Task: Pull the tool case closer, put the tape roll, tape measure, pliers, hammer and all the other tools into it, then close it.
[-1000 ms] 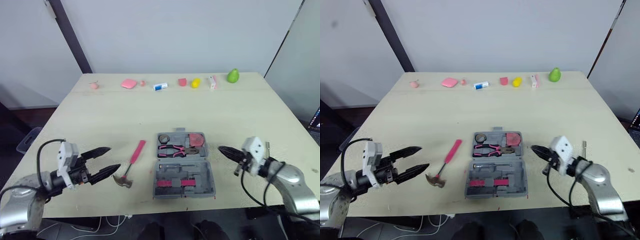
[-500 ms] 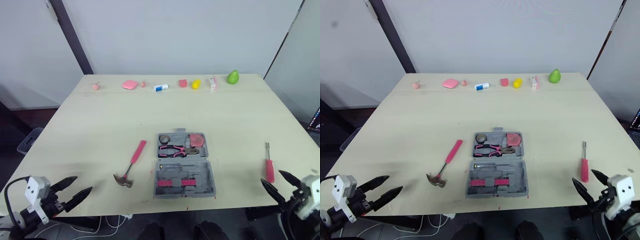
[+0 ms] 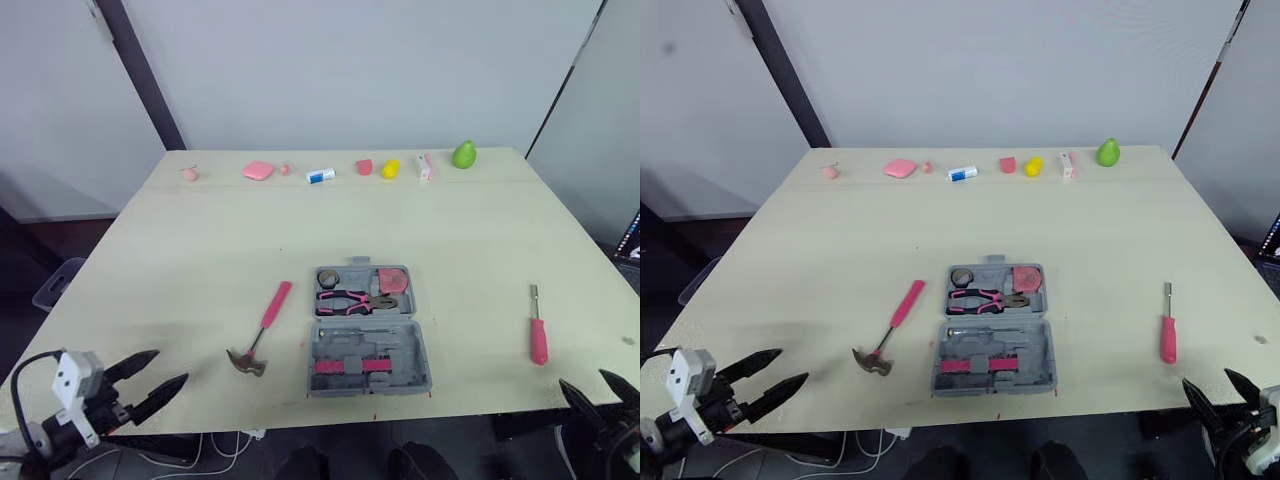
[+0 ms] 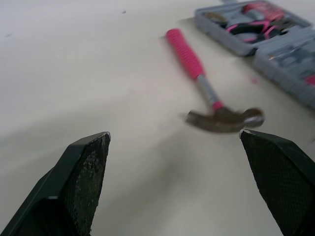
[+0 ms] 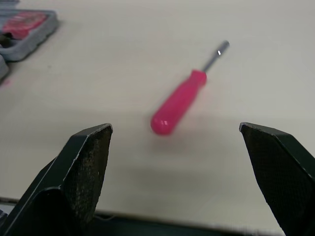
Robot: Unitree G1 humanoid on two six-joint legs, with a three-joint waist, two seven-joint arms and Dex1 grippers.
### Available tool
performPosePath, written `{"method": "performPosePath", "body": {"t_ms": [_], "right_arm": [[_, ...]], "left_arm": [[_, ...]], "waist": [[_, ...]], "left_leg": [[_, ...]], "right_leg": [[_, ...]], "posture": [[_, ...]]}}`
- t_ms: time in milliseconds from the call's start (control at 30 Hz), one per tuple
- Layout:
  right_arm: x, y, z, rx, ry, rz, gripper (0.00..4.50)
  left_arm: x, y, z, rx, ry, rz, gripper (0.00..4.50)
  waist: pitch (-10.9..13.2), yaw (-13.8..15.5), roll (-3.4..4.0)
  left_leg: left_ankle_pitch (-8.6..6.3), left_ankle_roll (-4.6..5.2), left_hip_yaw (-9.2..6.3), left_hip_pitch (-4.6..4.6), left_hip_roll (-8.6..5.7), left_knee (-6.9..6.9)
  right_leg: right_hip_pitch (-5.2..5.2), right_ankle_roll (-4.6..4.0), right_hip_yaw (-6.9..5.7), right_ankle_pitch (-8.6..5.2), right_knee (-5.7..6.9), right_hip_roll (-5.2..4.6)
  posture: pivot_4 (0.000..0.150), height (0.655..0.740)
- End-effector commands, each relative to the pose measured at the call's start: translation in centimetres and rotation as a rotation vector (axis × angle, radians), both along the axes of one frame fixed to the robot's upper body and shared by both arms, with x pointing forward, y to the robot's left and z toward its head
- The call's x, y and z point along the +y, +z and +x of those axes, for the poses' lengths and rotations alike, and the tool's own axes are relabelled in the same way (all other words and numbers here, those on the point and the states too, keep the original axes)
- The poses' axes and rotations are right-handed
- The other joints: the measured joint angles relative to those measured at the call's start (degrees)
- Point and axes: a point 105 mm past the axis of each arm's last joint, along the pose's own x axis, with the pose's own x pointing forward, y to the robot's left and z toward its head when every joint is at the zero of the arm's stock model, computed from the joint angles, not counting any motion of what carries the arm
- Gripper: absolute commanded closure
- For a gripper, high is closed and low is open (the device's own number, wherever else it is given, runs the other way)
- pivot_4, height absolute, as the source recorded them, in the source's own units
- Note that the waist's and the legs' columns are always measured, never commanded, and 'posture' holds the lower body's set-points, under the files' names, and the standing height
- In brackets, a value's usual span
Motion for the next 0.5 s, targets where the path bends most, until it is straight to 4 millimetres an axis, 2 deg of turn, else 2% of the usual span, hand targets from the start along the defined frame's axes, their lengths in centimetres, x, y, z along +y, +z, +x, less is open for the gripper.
{"method": "performPosePath", "body": {"t_ms": [33, 133, 367, 500], "right_arm": [[2.1, 3.0, 1.3, -0.091, 0.122, -0.006, 0.13], [3.8, 3.9, 1.8, -0.093, 0.218, -0.004, 0.13], [9.3, 6.7, 3.0, -0.108, 0.529, -0.013, 0.13], [11.6, 7.8, 2.9, -0.105, 0.689, -0.038, 0.13]], "left_arm": [[-2.3, 1.3, 1.2, -0.028, -0.076, 0.013, 0.00], [-3.7, 1.2, 2.1, -0.014, -0.082, 0.031, 0.00], [-7.7, 0.7, 5.0, 0.015, -0.019, 0.051, 0.00], [-10.0, 0.6, 5.7, 0.044, 0.019, 0.033, 0.00]], "waist": [[0.0, 0.0, 0.02], [0.0, 0.1, 0.02], [0.0, 0.1, 0.00], [0.0, 0.1, -0.01]], "left_leg": [[0.00, 0.00, 0.00, 0.00, 0.00, 0.00], [0.00, 0.00, -0.02, 0.01, -0.02, -0.01], [0.00, 0.01, -0.04, -0.02, -0.10, -0.01], [0.00, 0.01, -0.07, -0.01, -0.13, 0.01]], "right_leg": [[0.00, 0.00, 0.00, 0.00, 0.00, 0.00], [0.01, 0.00, -0.01, 0.00, 0.01, 0.04], [0.04, 0.02, 0.01, 0.01, -0.01, 0.06], [0.08, 0.03, -0.01, 0.02, -0.01, 0.06]], "posture": [[0.150, 0.7400], [0.150, 0.7400], [0.150, 0.7400], [0.150, 0.7400]]}}
